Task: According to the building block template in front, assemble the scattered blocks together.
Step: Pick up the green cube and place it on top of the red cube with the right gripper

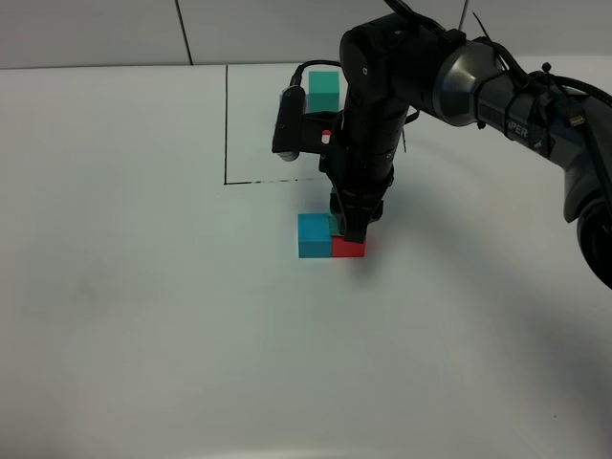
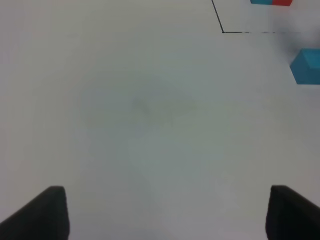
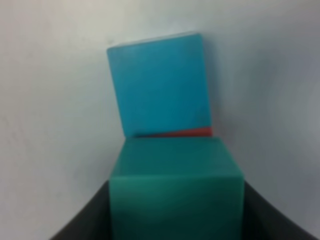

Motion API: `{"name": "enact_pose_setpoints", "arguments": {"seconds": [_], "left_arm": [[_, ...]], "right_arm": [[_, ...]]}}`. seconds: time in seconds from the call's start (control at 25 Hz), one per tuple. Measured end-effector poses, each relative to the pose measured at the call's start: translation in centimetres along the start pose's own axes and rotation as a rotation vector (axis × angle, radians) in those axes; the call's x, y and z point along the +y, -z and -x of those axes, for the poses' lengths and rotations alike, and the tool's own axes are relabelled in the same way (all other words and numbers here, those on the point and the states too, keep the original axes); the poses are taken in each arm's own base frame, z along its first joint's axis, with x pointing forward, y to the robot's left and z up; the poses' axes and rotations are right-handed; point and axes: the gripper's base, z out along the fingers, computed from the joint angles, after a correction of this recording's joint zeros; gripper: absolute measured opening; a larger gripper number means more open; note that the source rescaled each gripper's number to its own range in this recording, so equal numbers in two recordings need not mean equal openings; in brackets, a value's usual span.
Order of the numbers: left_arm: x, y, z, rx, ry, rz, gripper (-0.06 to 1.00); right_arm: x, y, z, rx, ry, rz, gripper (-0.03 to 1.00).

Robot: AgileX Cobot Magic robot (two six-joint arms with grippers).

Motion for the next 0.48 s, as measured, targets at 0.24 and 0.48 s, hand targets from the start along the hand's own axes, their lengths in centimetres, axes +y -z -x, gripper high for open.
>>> {"name": "enact_pose_setpoints", "arguments": {"seconds": [0.24,0.48], "left_arm": [[0.00,0.00,0.00,0.000,0.000,0.000,0.76],[0.00,0.00,0.00,0.000,0.000,0.000,0.76]], "right_arm": [[0.00,0.00,0.00,0.000,0.001,0.000,0.00],[0.00,0.00,0.00,0.000,0.003,0.000,0.00]]}}
